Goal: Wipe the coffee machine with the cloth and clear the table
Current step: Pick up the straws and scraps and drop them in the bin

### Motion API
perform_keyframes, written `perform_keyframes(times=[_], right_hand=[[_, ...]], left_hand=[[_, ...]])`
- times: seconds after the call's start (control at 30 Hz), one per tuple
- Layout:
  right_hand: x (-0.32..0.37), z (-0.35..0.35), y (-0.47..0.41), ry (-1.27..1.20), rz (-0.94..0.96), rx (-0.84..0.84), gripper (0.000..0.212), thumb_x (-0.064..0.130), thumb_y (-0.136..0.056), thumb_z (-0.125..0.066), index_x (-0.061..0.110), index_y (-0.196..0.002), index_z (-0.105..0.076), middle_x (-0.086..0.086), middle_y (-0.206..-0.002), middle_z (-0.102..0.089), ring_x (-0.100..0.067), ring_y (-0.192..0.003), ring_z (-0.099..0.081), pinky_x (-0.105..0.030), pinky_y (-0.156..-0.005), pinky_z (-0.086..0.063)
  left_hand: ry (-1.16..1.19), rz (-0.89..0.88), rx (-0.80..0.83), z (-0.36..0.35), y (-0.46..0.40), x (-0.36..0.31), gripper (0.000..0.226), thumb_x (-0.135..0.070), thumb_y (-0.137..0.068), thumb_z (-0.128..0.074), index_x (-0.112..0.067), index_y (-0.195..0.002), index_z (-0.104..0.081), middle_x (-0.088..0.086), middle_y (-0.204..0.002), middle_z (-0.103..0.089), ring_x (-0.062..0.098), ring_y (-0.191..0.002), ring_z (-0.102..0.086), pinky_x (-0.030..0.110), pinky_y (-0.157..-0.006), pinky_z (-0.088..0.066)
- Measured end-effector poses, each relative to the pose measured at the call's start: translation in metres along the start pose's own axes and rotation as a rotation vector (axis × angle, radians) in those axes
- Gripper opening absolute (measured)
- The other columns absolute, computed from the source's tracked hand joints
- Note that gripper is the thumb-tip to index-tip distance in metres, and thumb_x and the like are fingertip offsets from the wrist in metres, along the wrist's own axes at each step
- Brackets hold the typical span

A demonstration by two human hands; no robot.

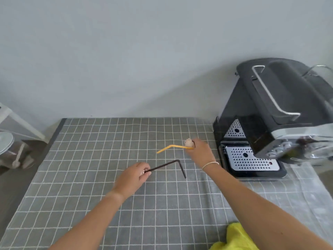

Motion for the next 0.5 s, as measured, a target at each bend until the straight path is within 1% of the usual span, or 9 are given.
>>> perform_keyframes(times=[0.07, 0.17, 0.23, 0.27, 0.33, 0.4, 0.43, 0.5], right_hand=[[-0.009, 0.009, 0.026, -0.033, -0.033, -0.014, 0.025, 0.032, -0.089, -0.050, 0.010, -0.091, -0.061, -0.009, -0.081, -0.064, -0.024, -0.073, -0.060, -0.027, -0.062, -0.043], [-0.028, 0.024, 0.067, -0.051, -0.070, -0.053, 0.022, 0.034, -0.089, -0.053, 0.014, -0.085, -0.061, -0.002, -0.071, -0.059, -0.016, -0.063, -0.055, -0.020, -0.051, -0.039], [-0.046, 0.036, 0.095, -0.057, -0.122, -0.119, 0.022, 0.036, -0.088, -0.054, 0.014, -0.086, -0.060, 0.001, -0.067, -0.058, -0.011, -0.057, -0.052, -0.019, -0.048, -0.037], [-0.055, 0.043, 0.109, -0.057, -0.154, -0.152, 0.022, 0.036, -0.087, -0.057, 0.014, -0.087, -0.059, 0.001, -0.067, -0.058, -0.011, -0.057, -0.051, -0.021, -0.048, -0.037], [-0.076, 0.057, 0.135, -0.051, -0.211, -0.226, 0.027, 0.037, -0.084, -0.061, 0.012, -0.094, -0.060, -0.004, -0.074, -0.062, -0.018, -0.062, -0.054, -0.026, -0.053, -0.040], [-0.099, 0.073, 0.159, -0.042, -0.271, -0.302, 0.035, 0.038, -0.084, -0.061, 0.011, -0.107, -0.059, -0.012, -0.086, -0.067, -0.026, -0.074, -0.060, -0.029, -0.061, -0.042], [-0.113, 0.082, 0.172, -0.045, -0.304, -0.336, 0.039, 0.037, -0.085, -0.060, 0.011, -0.112, -0.058, -0.014, -0.092, -0.069, -0.027, -0.078, -0.061, -0.028, -0.063, -0.043], [-0.143, 0.104, 0.196, -0.071, -0.361, -0.394, 0.042, 0.036, -0.084, -0.061, 0.011, -0.118, -0.056, -0.013, -0.095, -0.068, -0.024, -0.076, -0.058, -0.026, -0.061, -0.043]], left_hand=[[0.027, -0.028, -0.011, 0.000, -0.001, -0.013, 0.020, -0.027, -0.097, -0.055, -0.017, -0.111, -0.065, -0.008, -0.101, -0.063, 0.014, -0.090, -0.060, 0.028, -0.078, -0.048], [0.075, -0.082, 0.020, -0.005, 0.001, -0.040, 0.019, -0.027, -0.097, -0.055, -0.017, -0.109, -0.066, -0.005, -0.097, -0.063, 0.016, -0.087, -0.059, 0.029, -0.075, -0.046], [0.099, -0.133, 0.058, -0.013, 0.001, -0.060, 0.018, -0.027, -0.097, -0.055, -0.017, -0.106, -0.066, -0.002, -0.096, -0.063, 0.019, -0.085, -0.061, 0.031, -0.072, -0.047], [0.112, -0.161, 0.076, -0.018, 0.000, -0.071, 0.018, -0.027, -0.097, -0.055, -0.017, -0.106, -0.066, -0.001, -0.096, -0.064, 0.020, -0.086, -0.061, 0.032, -0.073, -0.047], [0.129, -0.221, 0.113, -0.030, -0.003, -0.093, 0.019, -0.026, -0.097, -0.055, -0.016, -0.107, -0.068, -0.002, -0.096, -0.064, 0.019, -0.087, -0.060, 0.032, -0.075, -0.045], [0.169, -0.254, 0.155, -0.045, -0.003, -0.119, 0.018, -0.024, -0.096, -0.056, -0.015, -0.107, -0.068, 0.000, -0.097, -0.068, 0.019, -0.087, -0.063, 0.033, -0.075, -0.047], [0.198, -0.270, 0.176, -0.054, -0.002, -0.135, 0.016, -0.024, -0.096, -0.057, -0.015, -0.103, -0.068, 0.001, -0.094, -0.069, 0.020, -0.084, -0.063, 0.034, -0.074, -0.048], [0.251, -0.302, 0.217, -0.075, 0.003, -0.171, 0.010, -0.023, -0.096, -0.057, -0.018, -0.097, -0.066, 0.000, -0.085, -0.068, 0.017, -0.074, -0.061, 0.033, -0.068, -0.047]])
Point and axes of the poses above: each hand's wrist, its own y-axis away from the middle knuckle, its own z-axis out of the back of the hand, x = y × z, the point moved 2 cm from there along -y, towards the middle knuckle
